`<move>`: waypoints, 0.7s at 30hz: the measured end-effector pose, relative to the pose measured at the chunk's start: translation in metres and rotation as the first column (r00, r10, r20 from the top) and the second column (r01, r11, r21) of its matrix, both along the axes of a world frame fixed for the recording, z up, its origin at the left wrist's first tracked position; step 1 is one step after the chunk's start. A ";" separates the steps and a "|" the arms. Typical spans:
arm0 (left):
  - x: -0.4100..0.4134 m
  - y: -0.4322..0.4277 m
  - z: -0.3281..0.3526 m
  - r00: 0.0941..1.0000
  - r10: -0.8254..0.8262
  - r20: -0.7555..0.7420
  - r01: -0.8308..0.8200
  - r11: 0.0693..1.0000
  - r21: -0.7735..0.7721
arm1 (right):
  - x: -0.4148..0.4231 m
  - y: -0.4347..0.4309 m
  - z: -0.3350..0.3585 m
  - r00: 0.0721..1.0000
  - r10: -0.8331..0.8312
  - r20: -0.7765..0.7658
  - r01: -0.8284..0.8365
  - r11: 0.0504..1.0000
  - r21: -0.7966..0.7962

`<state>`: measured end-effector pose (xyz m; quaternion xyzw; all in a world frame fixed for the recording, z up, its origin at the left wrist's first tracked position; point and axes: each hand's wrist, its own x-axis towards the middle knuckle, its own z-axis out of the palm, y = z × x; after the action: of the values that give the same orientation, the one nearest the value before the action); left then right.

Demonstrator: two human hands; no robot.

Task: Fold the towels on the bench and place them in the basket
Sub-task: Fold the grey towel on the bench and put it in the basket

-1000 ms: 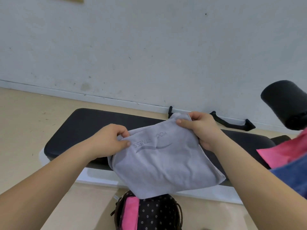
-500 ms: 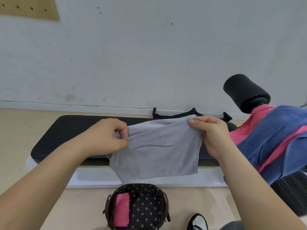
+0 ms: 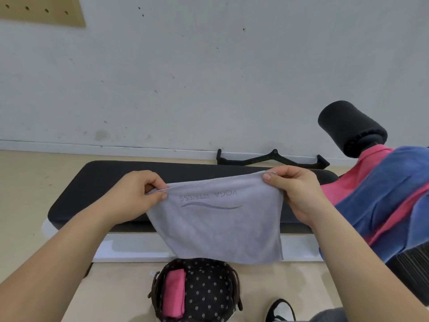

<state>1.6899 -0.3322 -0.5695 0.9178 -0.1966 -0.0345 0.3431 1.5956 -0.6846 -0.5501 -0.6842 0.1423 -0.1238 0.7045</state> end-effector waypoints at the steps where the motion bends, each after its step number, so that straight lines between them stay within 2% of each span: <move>1: 0.002 0.003 -0.001 1.000 0.011 0.000 -0.011 1.000 -0.017 | 0.002 0.000 0.000 1.000 -0.003 0.004 0.004 1.000 -0.023; 5: 0.007 0.015 0.001 0.999 0.025 0.037 -0.022 0.996 -0.089 | 0.008 0.003 0.001 0.996 -0.063 0.062 0.067 0.995 -0.068; 8: 0.006 0.018 0.004 0.996 0.069 0.052 -0.061 0.986 -0.152 | 0.011 0.001 -0.003 0.994 -0.093 0.063 0.104 0.976 -0.193; 11: 0.005 0.019 0.003 0.993 0.091 0.068 -0.082 0.988 -0.131 | 0.007 0.000 -0.004 0.997 -0.072 -0.014 0.060 0.913 -0.403; 15: 0.000 0.016 0.012 0.993 0.066 0.097 -0.067 0.998 0.012 | 0.000 0.005 0.001 0.975 -0.041 -0.218 -0.108 0.767 -0.632; 17: -0.005 0.012 0.018 0.993 0.077 0.093 -0.077 0.997 0.003 | -0.001 0.003 0.002 0.957 -0.077 -0.280 -0.127 0.756 -0.642; 21: -0.010 0.005 0.023 0.994 0.103 0.027 -0.098 0.984 -0.150 | 0.001 -0.001 -0.002 0.929 -0.098 -0.356 -0.151 0.780 -0.607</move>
<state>1.6801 -0.3273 -0.5460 0.8990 -0.1579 0.0137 0.4082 1.5966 -0.6855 -0.5524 -0.8913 0.2127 -0.0233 0.3999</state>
